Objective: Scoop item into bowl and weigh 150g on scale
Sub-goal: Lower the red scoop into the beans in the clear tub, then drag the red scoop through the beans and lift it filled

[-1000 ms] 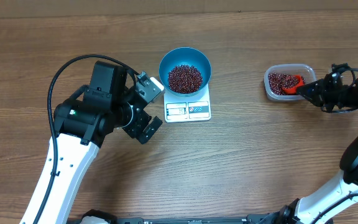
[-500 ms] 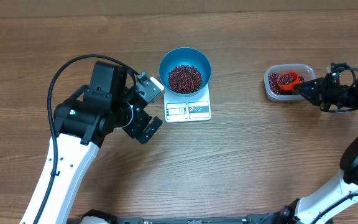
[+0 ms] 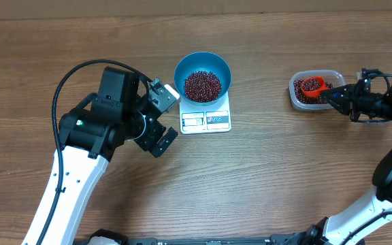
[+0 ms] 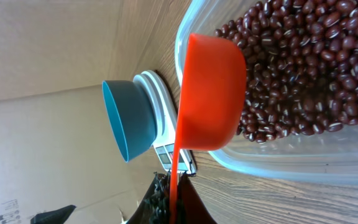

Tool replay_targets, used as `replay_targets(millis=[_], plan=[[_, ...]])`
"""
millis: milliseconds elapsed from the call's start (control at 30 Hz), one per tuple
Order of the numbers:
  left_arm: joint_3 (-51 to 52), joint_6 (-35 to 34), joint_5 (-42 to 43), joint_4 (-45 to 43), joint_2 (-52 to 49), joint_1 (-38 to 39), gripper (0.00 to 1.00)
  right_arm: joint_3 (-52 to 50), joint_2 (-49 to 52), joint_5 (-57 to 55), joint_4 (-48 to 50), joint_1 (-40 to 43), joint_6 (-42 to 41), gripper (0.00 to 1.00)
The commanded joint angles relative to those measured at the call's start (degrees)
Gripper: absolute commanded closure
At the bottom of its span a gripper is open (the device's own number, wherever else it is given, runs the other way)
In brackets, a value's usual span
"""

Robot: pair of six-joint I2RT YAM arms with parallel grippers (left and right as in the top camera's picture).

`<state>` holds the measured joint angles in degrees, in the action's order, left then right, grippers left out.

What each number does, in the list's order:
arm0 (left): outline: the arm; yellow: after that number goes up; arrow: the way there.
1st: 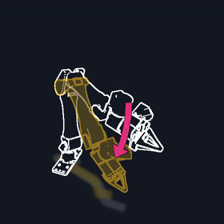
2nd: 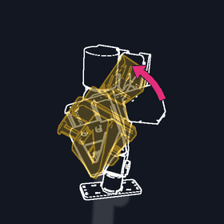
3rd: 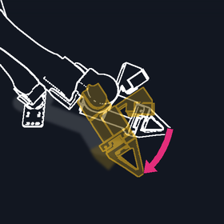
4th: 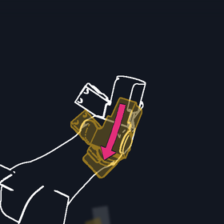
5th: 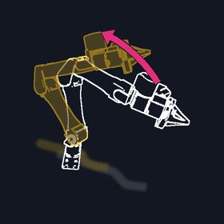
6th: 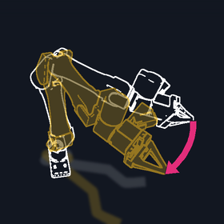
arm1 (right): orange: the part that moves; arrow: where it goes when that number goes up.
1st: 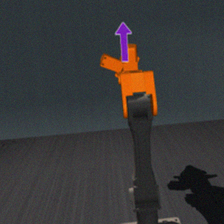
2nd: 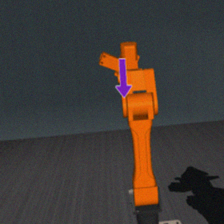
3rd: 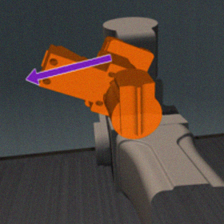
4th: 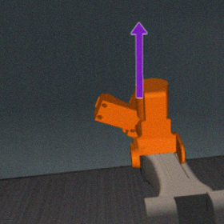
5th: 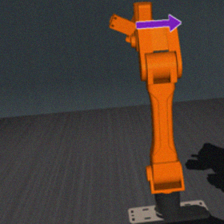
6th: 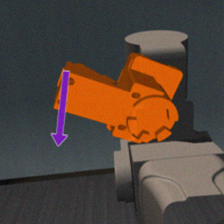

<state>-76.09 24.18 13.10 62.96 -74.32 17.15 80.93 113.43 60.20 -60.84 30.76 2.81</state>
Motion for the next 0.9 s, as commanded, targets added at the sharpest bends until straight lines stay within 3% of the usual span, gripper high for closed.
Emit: replay_targets(millis=[0, 867], plan=[[0.11, 0.68, 0.44, 0.0, -0.28, -0.24, 0.0, -0.33, 0.48, 2.49, -0.39, 0.55, 0.68, 0.96], [0.11, 0.68, 0.42, 0.0, -0.31, -0.24, 0.0, -0.33, 0.42, 5.51, -4.28, 0.55, 5.27, 0.96]])
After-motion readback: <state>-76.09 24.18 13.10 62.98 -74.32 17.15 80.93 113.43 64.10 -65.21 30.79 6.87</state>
